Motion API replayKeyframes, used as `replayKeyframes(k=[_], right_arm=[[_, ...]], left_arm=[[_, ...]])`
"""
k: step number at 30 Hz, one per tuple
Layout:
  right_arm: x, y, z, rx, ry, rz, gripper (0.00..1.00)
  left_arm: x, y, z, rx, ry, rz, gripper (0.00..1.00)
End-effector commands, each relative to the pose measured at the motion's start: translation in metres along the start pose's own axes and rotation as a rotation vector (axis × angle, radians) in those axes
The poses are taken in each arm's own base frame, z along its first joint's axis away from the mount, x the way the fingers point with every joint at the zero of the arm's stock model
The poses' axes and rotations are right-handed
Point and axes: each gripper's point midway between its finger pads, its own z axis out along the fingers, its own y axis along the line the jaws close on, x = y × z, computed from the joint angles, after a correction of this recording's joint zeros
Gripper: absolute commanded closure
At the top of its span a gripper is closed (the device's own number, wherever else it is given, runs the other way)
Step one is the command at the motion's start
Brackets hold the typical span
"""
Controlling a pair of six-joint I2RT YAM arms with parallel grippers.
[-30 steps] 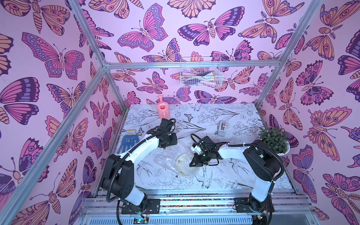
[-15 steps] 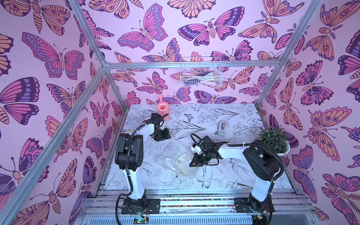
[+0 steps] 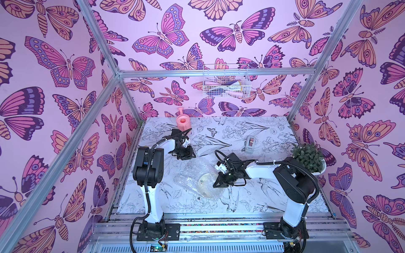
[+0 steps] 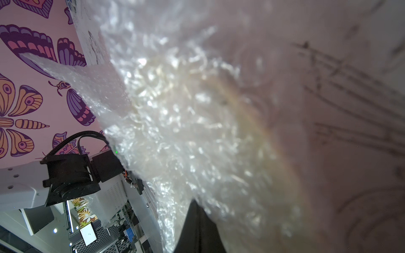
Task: Wrap dinner plates in bubble wrap
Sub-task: Wrap the plate in the bubble wrap.
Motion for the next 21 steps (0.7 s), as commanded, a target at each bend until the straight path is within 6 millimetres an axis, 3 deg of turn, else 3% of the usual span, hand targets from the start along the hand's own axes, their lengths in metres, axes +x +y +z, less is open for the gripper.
replayKeyframes(k=[1, 9, 16, 21], right_arm=[[0.017, -0.046, 0.005, 0.145, 0.024, 0.11, 0.99], [0.02, -0.048, 0.004, 0.15, 0.028, 0.11, 0.99], [0.023, -0.054, 0.006, 0.164, 0.031, 0.119, 1.0], [0.022, -0.055, 0.006, 0.166, 0.027, 0.121, 1.0]], left_arm=[[0.006, -0.01, 0.005, 0.085, 0.006, -0.003, 0.73], [0.0, -0.031, -0.016, 0.148, -0.089, 0.038, 1.0], [0.002, -0.052, -0.042, 0.189, -0.157, 0.063, 1.0], [0.014, -0.08, -0.064, 0.29, -0.183, 0.092, 1.0]])
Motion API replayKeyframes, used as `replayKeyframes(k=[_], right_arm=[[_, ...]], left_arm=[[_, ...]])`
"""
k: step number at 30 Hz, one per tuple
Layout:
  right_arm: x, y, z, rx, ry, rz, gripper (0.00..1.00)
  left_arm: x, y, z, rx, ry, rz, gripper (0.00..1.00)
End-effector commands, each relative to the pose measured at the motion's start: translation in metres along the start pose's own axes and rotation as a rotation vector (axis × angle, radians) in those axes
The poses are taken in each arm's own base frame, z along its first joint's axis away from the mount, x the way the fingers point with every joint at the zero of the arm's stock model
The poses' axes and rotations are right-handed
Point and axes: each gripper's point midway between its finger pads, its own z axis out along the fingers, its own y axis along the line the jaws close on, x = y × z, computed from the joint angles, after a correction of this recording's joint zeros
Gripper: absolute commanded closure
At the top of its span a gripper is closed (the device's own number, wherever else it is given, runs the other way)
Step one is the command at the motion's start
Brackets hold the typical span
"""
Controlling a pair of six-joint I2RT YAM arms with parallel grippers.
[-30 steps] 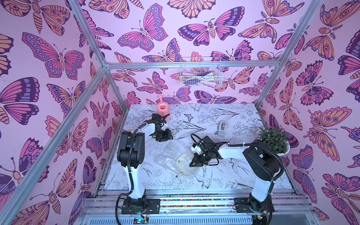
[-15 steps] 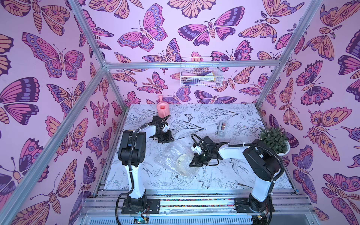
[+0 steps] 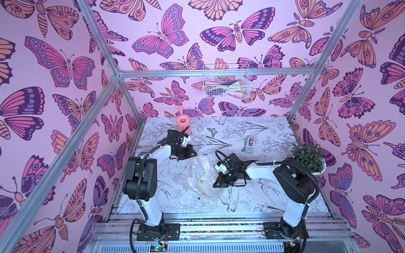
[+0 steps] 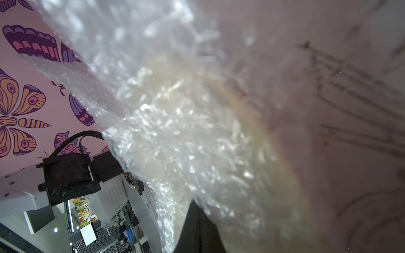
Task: Wrap dinner plates in bubble wrap
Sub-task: Wrap the plate in the bubble wrap.
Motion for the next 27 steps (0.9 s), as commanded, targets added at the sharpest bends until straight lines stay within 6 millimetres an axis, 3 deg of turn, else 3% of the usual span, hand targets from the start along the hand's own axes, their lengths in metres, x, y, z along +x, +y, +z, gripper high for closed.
replayKeyframes(k=[1, 8, 15, 23, 27], right_arm=[[0.021, -0.054, 0.005, 0.177, 0.034, 0.127, 1.0], [0.02, -0.054, 0.006, 0.175, 0.03, 0.13, 1.0], [0.02, -0.055, 0.007, 0.174, 0.028, 0.135, 1.0], [0.019, -0.056, 0.008, 0.171, 0.022, 0.142, 1.0], [0.018, -0.055, 0.008, 0.169, 0.018, 0.142, 1.0]], left_arm=[[0.0, -0.031, -0.012, 0.112, -0.041, 0.031, 1.0], [0.035, -0.066, -0.01, 0.201, -0.026, -0.009, 1.0], [0.081, -0.093, 0.018, 0.236, 0.036, -0.065, 1.0], [0.139, -0.087, 0.045, 0.224, 0.107, -0.155, 1.0], [0.172, -0.072, 0.054, 0.19, 0.176, -0.186, 1.0]])
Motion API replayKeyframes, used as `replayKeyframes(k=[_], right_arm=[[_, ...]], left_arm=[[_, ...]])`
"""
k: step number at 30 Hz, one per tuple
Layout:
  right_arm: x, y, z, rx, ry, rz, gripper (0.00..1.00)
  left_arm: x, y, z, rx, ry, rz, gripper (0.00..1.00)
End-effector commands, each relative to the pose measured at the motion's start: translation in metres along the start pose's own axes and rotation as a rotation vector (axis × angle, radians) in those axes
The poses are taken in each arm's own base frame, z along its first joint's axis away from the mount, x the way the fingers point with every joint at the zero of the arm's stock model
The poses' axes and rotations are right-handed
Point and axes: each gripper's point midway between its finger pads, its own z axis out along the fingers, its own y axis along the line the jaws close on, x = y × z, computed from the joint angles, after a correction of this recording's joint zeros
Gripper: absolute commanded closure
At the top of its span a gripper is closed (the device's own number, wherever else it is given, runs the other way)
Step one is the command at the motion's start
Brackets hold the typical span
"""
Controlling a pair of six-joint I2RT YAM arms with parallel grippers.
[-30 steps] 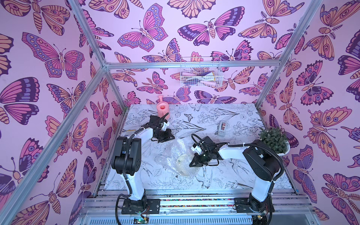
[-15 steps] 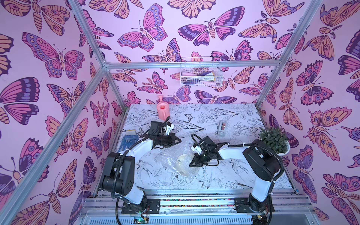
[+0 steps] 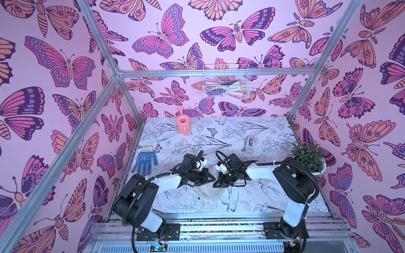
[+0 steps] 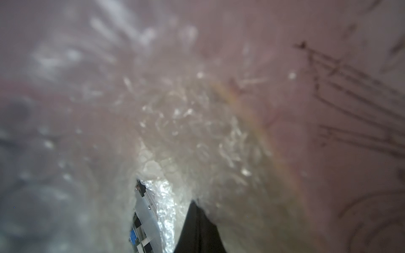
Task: Wrap dinner plates in bubble wrap
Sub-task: Wrap the plate in the bubble wrap.
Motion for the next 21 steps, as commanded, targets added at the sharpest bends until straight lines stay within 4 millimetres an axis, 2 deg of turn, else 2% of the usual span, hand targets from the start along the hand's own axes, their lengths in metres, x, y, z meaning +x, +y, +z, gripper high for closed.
replayKeyframes(k=[1, 9, 13, 21], right_arm=[[0.019, -0.056, 0.007, 0.179, 0.025, 0.129, 1.0], [0.018, -0.052, 0.005, 0.166, 0.018, 0.128, 1.0], [0.019, -0.042, -0.008, 0.177, 0.008, 0.109, 0.99], [0.023, -0.029, -0.047, 0.271, -0.034, 0.042, 0.94]], left_arm=[[0.012, 0.01, 0.004, -0.004, 0.006, -0.034, 1.0], [0.031, 0.064, 0.017, -0.125, 0.043, -0.145, 1.0], [0.037, 0.086, 0.019, -0.191, 0.044, -0.198, 1.0], [0.041, 0.093, 0.019, -0.219, 0.058, -0.215, 1.0]])
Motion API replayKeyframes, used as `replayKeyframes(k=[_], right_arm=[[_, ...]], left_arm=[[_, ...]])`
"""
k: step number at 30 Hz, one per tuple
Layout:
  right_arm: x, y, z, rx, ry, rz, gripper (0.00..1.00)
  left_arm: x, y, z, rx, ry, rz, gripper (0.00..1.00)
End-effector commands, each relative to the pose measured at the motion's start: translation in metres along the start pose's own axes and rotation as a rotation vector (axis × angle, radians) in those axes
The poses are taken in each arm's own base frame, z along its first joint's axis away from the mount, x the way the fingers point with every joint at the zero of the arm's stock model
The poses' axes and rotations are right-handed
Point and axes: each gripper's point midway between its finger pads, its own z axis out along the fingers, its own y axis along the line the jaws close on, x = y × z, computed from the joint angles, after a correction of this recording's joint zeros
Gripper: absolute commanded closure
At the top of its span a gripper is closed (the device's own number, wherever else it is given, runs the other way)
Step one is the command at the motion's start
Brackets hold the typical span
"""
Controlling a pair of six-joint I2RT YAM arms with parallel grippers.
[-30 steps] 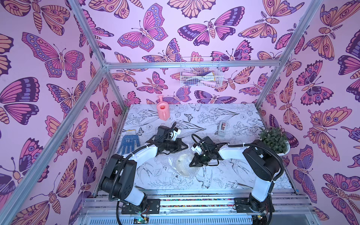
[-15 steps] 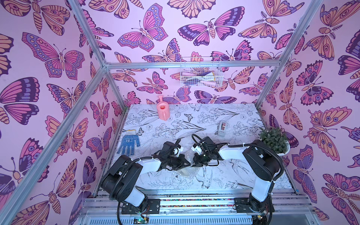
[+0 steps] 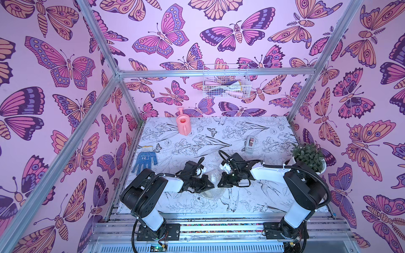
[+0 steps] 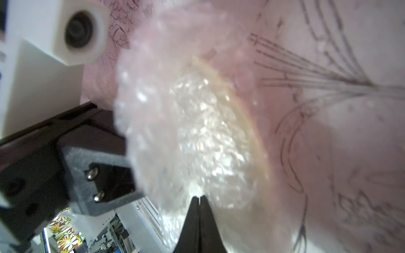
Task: Wrap dinner plates in bubble wrap
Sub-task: Wrap the plate in the bubble wrap.
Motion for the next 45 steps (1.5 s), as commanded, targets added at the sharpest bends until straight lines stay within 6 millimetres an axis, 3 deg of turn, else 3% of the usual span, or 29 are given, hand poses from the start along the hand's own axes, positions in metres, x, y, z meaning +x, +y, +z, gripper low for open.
replayKeyframes(k=[1, 6, 10, 19, 25, 28, 31, 35, 45], right_arm=[[0.011, -0.025, -0.014, 0.143, 0.009, 0.024, 0.94], [-0.001, -0.033, -0.011, 0.174, -0.014, 0.024, 0.95], [-0.002, -0.021, 0.003, 0.068, 0.013, 0.025, 0.95], [-0.013, 0.012, -0.028, 0.021, -0.065, -0.037, 0.97], [-0.022, 0.016, -0.016, -0.004, -0.045, -0.03, 0.97], [-0.017, 0.005, -0.003, -0.004, -0.02, 0.0, 0.98], [-0.007, -0.02, 0.008, 0.069, 0.017, 0.028, 0.99], [0.003, -0.04, 0.02, 0.119, 0.058, 0.053, 1.0], [0.006, -0.053, 0.027, 0.151, 0.07, 0.079, 1.0]], left_arm=[[0.02, 0.053, 0.002, -0.177, 0.027, -0.126, 1.0], [0.02, 0.053, 0.0, -0.179, 0.025, -0.125, 1.0], [0.021, 0.05, -0.001, -0.176, 0.03, -0.116, 1.0], [0.021, 0.05, -0.001, -0.179, 0.033, -0.118, 1.0], [0.021, 0.051, 0.0, -0.18, 0.034, -0.118, 1.0], [0.021, 0.049, -0.001, -0.175, 0.031, -0.114, 1.0], [0.019, 0.044, -0.003, -0.165, 0.024, -0.108, 1.0], [0.016, 0.028, -0.005, -0.135, 0.023, -0.085, 1.0], [0.02, -0.011, -0.022, -0.092, 0.028, -0.018, 1.0]])
